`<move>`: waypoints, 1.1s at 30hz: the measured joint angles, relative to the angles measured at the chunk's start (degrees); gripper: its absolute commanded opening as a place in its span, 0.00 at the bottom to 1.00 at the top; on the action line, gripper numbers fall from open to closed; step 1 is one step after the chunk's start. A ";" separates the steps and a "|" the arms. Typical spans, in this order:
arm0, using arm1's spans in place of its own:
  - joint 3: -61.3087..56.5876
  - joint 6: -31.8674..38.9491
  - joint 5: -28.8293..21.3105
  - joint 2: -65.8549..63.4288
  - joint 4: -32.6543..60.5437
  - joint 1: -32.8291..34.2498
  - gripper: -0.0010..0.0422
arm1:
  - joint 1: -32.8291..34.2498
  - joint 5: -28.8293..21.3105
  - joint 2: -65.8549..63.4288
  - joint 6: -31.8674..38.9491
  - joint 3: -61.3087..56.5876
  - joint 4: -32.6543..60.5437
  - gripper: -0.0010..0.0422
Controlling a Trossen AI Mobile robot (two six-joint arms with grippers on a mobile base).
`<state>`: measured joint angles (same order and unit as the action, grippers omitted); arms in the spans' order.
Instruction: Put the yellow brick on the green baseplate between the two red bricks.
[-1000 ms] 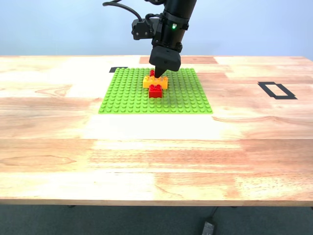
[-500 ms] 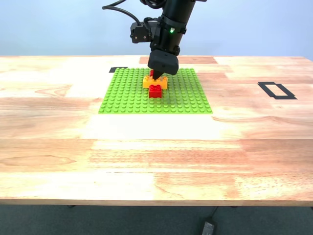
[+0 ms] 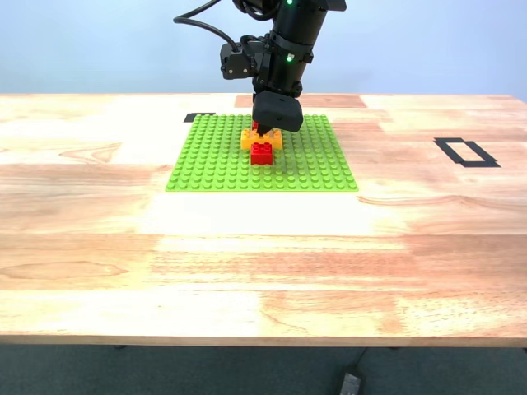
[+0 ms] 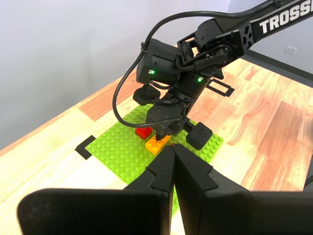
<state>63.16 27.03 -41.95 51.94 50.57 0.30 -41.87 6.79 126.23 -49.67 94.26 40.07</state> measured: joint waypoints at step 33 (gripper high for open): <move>-15.74 -10.54 16.06 -6.71 -33.92 -0.07 0.02 | 21.16 -0.31 -65.99 23.56 -42.27 -30.05 0.03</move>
<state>47.42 16.49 -25.89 45.23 16.64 0.23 -20.71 6.48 60.25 -26.11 51.99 10.02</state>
